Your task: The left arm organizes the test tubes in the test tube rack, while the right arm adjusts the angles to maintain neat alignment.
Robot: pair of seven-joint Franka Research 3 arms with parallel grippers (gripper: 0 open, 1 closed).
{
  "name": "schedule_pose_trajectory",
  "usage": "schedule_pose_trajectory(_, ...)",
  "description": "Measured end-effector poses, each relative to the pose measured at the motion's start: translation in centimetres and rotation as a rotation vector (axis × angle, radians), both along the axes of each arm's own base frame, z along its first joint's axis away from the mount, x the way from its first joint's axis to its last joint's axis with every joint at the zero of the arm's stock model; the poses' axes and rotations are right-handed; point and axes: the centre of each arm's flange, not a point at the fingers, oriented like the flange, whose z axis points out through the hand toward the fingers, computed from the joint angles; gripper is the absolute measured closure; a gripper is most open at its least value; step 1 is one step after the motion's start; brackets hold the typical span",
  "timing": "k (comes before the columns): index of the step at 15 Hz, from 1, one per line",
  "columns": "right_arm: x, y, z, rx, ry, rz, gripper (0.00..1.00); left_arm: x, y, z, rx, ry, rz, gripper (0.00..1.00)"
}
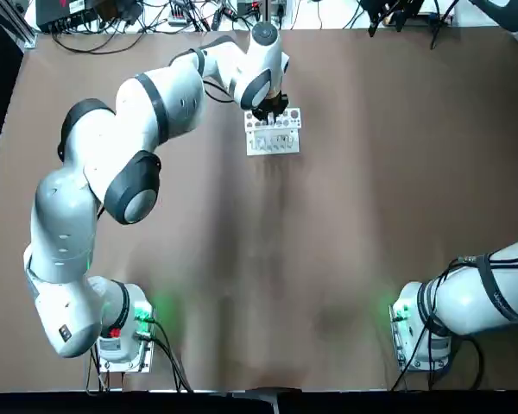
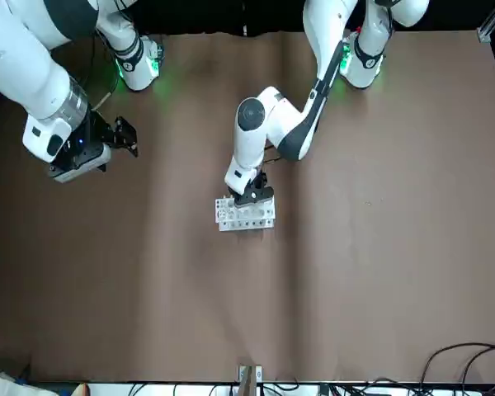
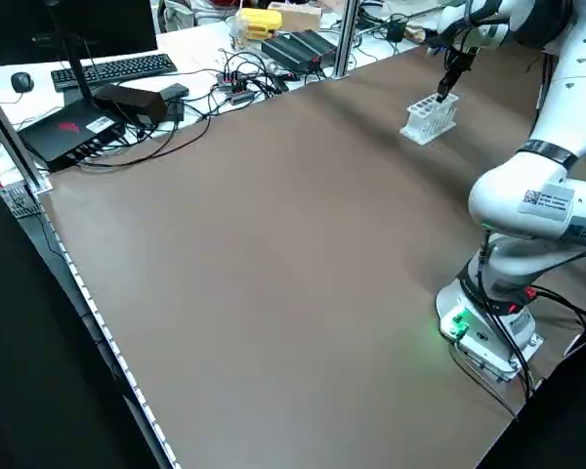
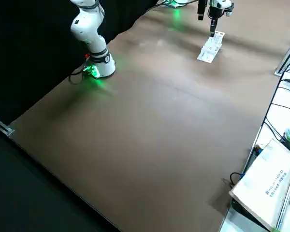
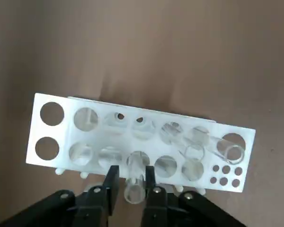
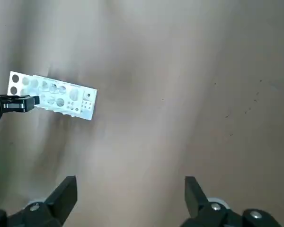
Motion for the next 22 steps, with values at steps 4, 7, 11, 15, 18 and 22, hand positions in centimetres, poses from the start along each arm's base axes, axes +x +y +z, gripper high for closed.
schedule_pose_trajectory(4,0.01,-0.03,0.00,0.000,0.000,-0.001,0.00,-0.09,-0.08,0.00,0.000,0.000,-0.001,0.72)
schedule_pose_trajectory(7,0.00,-0.03,-0.01,0.000,0.001,0.000,0.00,-0.07,-0.09,0.04,-0.001,0.000,-0.002,0.73)
schedule_pose_trajectory(11,-0.01,0.00,-0.01,0.000,0.001,0.000,0.00,0.00,-0.04,0.07,-0.001,-0.002,-0.001,0.75)
schedule_pose_trajectory(15,-0.05,0.09,-0.02,-0.001,0.002,0.002,0.00,0.08,0.01,0.10,0.002,-0.005,-0.003,0.76)
schedule_pose_trajectory(18,-0.06,0.12,-0.02,-0.001,0.002,0.003,0.00,0.10,-0.01,0.15,0.002,-0.006,-0.004,0.78)
schedule_pose_trajectory(22,-0.06,0.12,-0.02,-0.001,0.002,0.002,0.00,0.12,-0.01,0.20,0.001,-0.007,-0.004,0.78)
